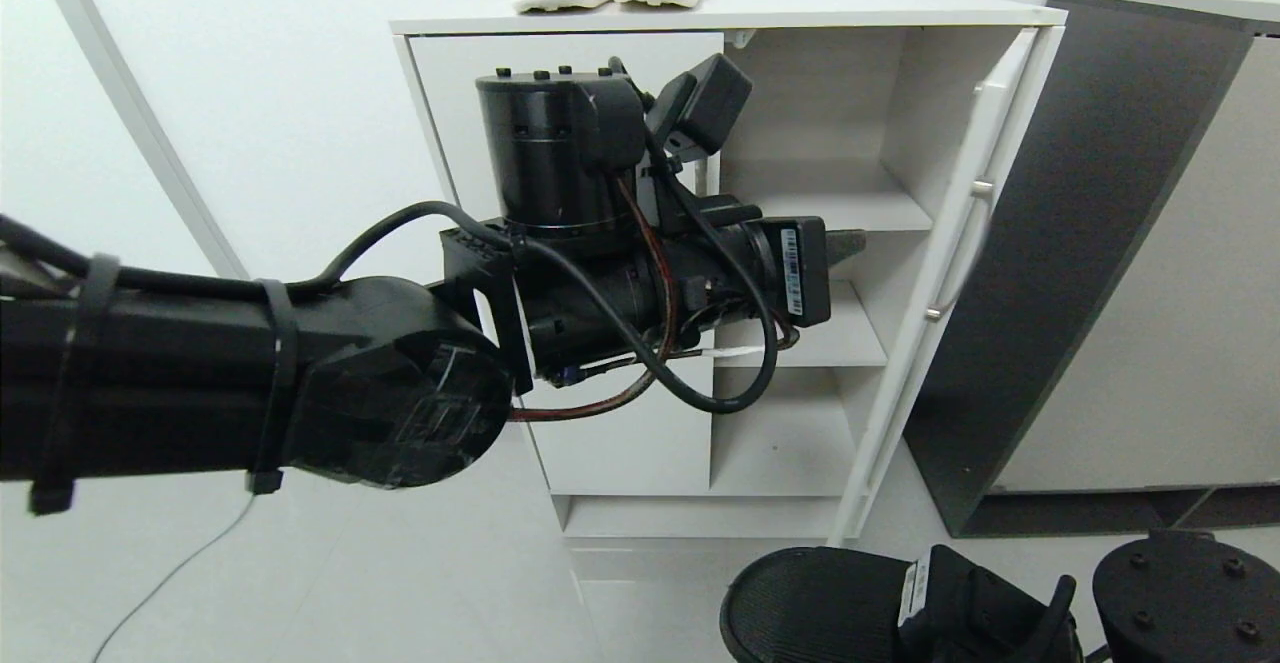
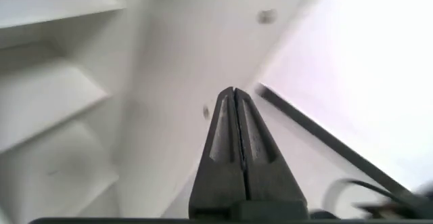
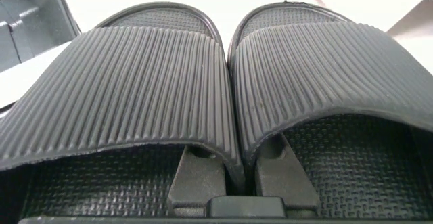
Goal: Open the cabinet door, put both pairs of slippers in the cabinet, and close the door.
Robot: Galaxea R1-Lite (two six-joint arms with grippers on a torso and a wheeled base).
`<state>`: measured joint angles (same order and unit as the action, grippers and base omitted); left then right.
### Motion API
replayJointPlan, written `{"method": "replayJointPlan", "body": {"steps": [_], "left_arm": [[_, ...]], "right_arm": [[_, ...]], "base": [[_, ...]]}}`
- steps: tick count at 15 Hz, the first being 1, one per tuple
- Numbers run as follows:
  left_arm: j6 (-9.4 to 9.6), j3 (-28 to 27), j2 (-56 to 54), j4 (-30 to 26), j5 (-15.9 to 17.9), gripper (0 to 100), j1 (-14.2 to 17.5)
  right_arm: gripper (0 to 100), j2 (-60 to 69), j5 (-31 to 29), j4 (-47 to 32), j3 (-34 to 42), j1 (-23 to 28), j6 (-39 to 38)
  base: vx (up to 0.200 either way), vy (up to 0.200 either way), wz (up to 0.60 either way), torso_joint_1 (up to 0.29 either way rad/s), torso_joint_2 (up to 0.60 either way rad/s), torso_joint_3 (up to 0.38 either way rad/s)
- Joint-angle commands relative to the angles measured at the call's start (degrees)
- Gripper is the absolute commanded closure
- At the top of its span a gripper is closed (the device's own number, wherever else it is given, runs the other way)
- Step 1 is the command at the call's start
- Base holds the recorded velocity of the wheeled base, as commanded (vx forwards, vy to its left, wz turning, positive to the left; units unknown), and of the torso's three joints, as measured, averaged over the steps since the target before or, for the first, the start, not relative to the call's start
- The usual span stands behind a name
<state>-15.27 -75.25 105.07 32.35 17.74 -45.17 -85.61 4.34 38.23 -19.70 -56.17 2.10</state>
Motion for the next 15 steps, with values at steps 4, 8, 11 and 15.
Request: {"method": "replayJointPlan", "body": {"steps": [4,8,11,15], "left_arm": [[-0.02,9.95,-7.51,6.14,-4.03,100,6.58],[2.88,24.01,-25.53,3.42,-20.20,100,13.44],[4.99,37.72,-57.70,-17.41,-32.68,100,24.25],[9.03,49.68,-88.64,-41.85,-33.47,100,45.17]], "right_arm": [[100,-2.28,-1.44,0.35,-3.59,4.41,-3.24],[100,-10.89,-19.63,0.53,-12.12,11.00,-11.15],[100,-21.88,-31.76,4.66,-22.58,15.39,-14.49],[100,-23.28,-35.72,7.39,-23.19,15.22,-13.79]], "base": [[-0.050,0.000,0.00,-0.001,0.00,0.001],[0.000,0.000,0.00,-0.019,0.00,0.002],[0.000,0.000,0.00,0.000,0.00,0.000],[0.000,0.000,0.00,0.000,0.00,0.000]]}}
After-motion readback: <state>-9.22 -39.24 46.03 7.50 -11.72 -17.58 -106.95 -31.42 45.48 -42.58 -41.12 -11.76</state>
